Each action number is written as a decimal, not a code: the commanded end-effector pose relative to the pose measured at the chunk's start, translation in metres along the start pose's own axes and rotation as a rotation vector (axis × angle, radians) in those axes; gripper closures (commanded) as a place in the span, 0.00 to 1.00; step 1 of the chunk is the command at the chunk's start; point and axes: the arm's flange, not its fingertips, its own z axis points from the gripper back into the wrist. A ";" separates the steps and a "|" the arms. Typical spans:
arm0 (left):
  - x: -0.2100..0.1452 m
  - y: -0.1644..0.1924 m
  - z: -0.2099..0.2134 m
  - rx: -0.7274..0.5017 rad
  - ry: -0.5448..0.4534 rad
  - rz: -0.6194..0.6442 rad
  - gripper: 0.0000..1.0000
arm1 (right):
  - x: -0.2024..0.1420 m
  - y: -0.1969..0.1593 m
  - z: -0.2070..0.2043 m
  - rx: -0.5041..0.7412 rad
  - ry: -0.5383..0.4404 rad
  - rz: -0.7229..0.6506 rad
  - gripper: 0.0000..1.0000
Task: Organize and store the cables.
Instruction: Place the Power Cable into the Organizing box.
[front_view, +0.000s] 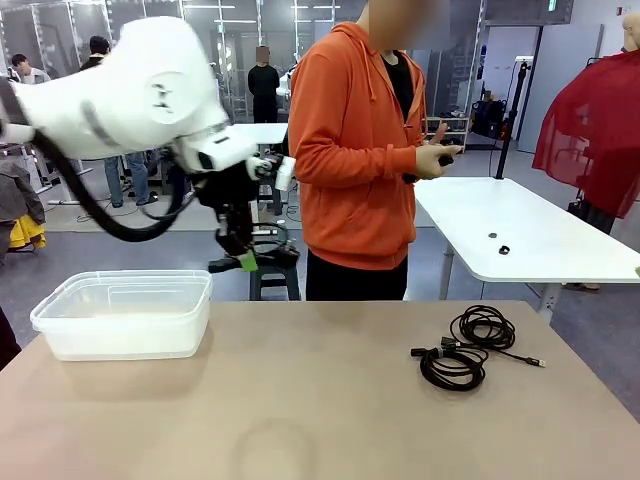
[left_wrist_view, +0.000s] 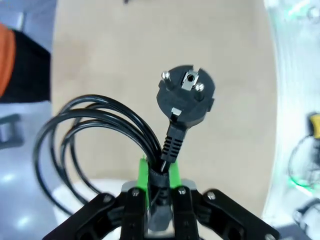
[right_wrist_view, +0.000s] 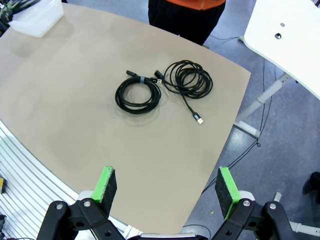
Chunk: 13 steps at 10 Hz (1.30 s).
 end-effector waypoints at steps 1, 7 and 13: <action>-0.064 -0.032 0.009 0.124 -0.016 0.053 0.82 | -0.001 -0.001 0.000 0.005 -0.004 0.003 0.00; -0.207 -0.020 0.046 0.287 -0.085 0.439 0.82 | -0.001 -0.001 0.000 0.005 -0.004 0.003 0.00; -0.222 -0.018 0.050 0.260 -0.067 0.429 0.82 | -0.001 -0.001 0.000 0.005 -0.004 0.003 0.00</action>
